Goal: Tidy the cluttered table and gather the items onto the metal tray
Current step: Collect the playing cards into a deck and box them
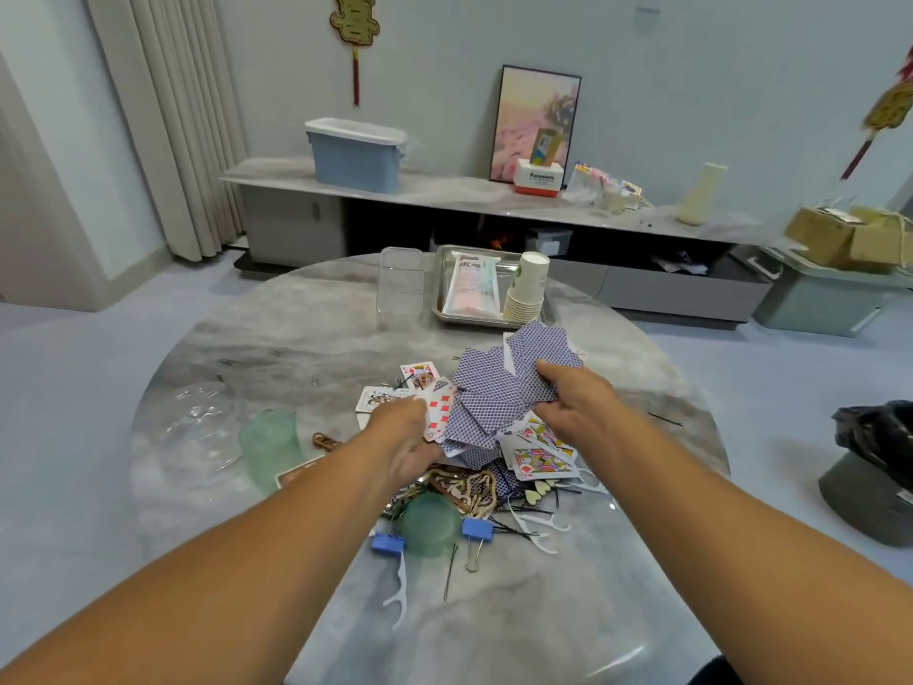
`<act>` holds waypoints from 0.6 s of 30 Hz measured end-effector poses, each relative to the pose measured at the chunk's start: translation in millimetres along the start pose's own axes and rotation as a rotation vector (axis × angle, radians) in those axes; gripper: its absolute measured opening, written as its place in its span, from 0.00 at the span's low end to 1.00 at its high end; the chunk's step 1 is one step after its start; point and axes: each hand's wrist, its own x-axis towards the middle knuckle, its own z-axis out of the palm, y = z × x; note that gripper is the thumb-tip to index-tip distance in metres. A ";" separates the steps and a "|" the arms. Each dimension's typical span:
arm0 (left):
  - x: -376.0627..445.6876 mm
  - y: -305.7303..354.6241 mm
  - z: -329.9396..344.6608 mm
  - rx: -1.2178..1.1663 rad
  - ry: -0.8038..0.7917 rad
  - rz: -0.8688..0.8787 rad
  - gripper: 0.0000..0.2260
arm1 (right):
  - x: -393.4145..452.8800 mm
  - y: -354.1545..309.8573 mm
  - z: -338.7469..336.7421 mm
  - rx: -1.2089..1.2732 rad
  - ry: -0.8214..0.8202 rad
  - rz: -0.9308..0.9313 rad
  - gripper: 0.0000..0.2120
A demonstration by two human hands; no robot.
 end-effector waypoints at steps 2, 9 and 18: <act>-3.9 0.6 8.1 -0.075 -0.047 -0.015 0.11 | -0.2 11.2 3.9 -0.030 0.011 0.018 0.16; -10.5 -9.0 9.2 0.044 -0.140 0.068 0.19 | -14.7 40.3 18.7 -0.191 -0.058 -0.011 0.09; -15.6 -4.9 0.5 0.250 -0.088 0.251 0.23 | -25.9 39.5 14.9 -0.305 -0.174 -0.227 0.21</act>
